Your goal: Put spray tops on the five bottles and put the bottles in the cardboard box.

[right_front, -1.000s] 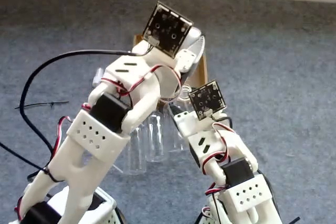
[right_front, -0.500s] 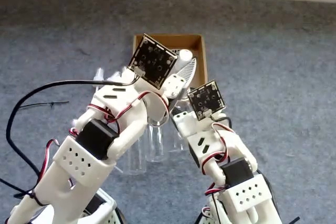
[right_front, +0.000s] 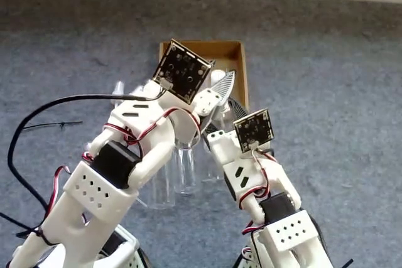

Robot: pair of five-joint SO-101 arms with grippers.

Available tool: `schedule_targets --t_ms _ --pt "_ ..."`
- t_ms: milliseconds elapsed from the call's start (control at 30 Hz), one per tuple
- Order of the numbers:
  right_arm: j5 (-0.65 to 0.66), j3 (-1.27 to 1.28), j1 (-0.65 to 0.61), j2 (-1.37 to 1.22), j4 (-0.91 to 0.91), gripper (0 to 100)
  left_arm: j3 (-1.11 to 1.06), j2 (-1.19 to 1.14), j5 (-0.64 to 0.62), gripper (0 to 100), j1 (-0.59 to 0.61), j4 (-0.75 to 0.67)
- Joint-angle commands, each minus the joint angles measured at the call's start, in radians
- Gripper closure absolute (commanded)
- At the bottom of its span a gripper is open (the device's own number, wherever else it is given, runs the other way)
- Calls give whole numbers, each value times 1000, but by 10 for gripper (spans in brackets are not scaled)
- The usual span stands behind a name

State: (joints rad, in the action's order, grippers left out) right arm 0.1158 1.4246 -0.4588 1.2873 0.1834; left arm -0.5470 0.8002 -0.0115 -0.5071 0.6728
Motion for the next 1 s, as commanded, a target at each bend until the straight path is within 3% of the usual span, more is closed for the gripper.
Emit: schedule_targets --t_ms 0,300,467,600,967 --pt "-15 -2 -1 8 -21 994 47 22 -11 870 18 -2" --pt "-11 1 -1 8 -21 994 133 -8 -3 870 90 6" --pt "-11 1 1 8 -21 994 308 -203 89 874 91 14" --pt "-11 2 1 8 -21 994 389 -325 118 874 82 124" --pt "-11 2 1 2 -21 994 315 -329 180 874 61 256"
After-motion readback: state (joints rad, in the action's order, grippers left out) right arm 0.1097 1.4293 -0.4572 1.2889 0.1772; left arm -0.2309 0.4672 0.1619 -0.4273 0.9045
